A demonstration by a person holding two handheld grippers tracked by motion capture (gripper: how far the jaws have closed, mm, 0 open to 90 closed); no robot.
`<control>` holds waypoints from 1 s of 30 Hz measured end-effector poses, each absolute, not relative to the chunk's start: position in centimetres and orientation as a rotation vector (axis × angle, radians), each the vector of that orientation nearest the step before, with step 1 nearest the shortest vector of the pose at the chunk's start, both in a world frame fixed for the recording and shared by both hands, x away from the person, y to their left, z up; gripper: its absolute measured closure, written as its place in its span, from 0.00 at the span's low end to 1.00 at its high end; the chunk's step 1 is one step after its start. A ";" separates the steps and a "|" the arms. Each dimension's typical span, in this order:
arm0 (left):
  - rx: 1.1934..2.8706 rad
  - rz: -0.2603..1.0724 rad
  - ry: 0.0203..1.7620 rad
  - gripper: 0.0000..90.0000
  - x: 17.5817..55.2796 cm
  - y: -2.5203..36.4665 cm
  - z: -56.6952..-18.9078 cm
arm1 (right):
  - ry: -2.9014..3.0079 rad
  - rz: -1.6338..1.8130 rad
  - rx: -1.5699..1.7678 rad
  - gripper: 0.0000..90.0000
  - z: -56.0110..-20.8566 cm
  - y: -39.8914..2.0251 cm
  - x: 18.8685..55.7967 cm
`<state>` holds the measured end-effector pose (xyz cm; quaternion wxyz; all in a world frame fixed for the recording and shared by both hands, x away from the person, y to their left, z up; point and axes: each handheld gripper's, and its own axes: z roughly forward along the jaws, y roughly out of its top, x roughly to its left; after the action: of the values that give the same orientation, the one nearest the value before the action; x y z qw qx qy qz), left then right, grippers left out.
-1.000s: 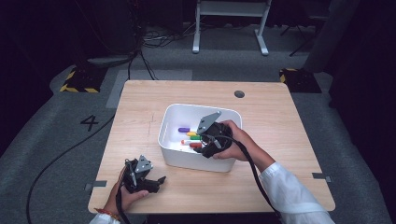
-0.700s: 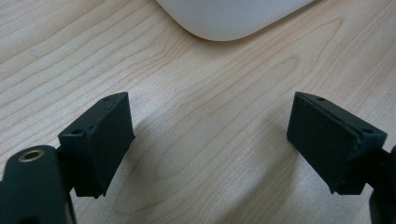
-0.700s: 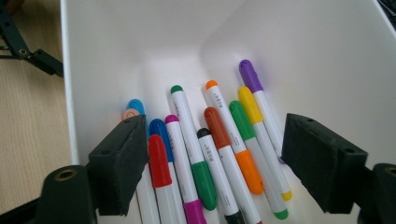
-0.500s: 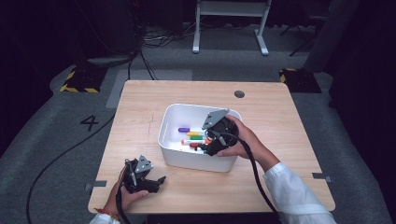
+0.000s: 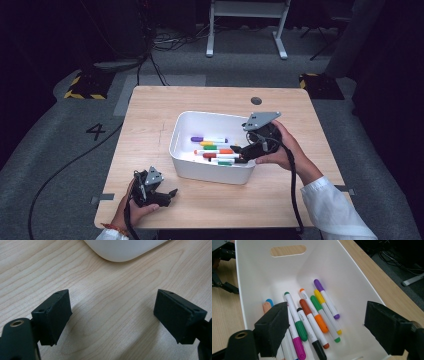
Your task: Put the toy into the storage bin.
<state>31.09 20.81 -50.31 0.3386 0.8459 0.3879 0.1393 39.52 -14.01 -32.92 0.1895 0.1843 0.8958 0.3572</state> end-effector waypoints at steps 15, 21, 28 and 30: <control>2.203 0.362 1.012 0.16 31.1 20.8 -50.3 | 2.418 0.999 0.575 0.24 -33.2 -18.4 38.0; 2.203 0.362 1.012 0.16 31.1 20.8 -50.3 | 2.379 0.995 0.588 0.24 -33.5 -20.1 37.5; 2.203 0.362 1.012 0.16 31.1 20.8 -50.3 | 2.376 0.996 0.632 0.25 -34.6 -22.2 37.2; 2.202 0.362 1.012 0.16 31.1 20.8 -50.3 | 2.369 0.986 0.642 0.25 -35.0 -22.7 37.0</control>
<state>31.08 20.81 -50.32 0.3386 0.8456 0.3887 0.1389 37.02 -22.74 -35.03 0.2455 0.2352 0.8682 0.3615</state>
